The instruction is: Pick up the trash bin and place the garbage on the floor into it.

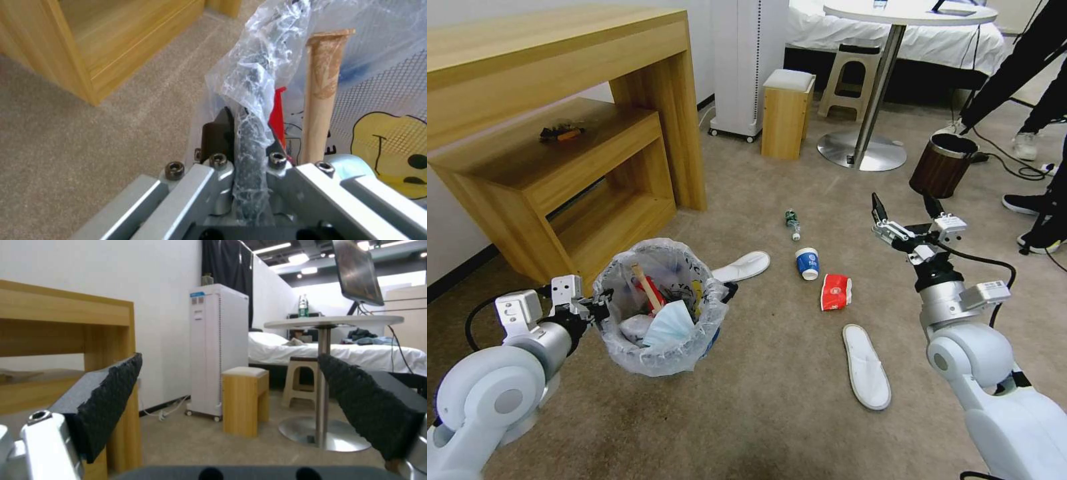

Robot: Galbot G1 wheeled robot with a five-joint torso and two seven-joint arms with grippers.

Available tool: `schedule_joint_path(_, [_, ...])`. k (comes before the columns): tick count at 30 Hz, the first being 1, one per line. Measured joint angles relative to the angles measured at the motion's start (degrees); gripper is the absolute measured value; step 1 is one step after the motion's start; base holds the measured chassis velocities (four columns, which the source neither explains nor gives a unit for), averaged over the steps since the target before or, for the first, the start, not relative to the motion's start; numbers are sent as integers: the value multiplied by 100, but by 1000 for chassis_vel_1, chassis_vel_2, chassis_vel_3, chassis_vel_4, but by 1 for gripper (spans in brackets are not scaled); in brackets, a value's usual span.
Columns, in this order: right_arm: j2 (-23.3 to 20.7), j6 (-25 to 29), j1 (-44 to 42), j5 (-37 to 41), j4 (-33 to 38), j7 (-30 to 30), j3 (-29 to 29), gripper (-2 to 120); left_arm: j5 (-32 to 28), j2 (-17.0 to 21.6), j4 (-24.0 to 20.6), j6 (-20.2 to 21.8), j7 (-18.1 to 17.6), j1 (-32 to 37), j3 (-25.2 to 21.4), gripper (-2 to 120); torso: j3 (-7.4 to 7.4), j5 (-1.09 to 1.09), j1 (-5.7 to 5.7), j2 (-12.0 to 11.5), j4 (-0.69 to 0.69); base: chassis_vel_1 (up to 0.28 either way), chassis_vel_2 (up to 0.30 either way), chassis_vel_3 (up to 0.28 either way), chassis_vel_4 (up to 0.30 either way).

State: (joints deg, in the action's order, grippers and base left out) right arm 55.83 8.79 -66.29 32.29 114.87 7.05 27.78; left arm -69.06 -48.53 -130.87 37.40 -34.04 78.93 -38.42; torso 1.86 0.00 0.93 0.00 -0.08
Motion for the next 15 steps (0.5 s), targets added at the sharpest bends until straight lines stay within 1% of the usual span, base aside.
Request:
schedule_joint_path(10, [12, 3, 0, -3, -53, 2, 15, 100, 1, 0, 18, -8, 1, -2, 21, 0, 0, 0, 0, 0, 0, 0, 0, 0, 0])
schedule_joint_path(15, [24, 15, -6, -7, -59, -9, 13, 100, 50, 5, 38, -32, 60, -2, 47, 0, 0, 0, 0, 0, 0, 0, 0, 0, 0])
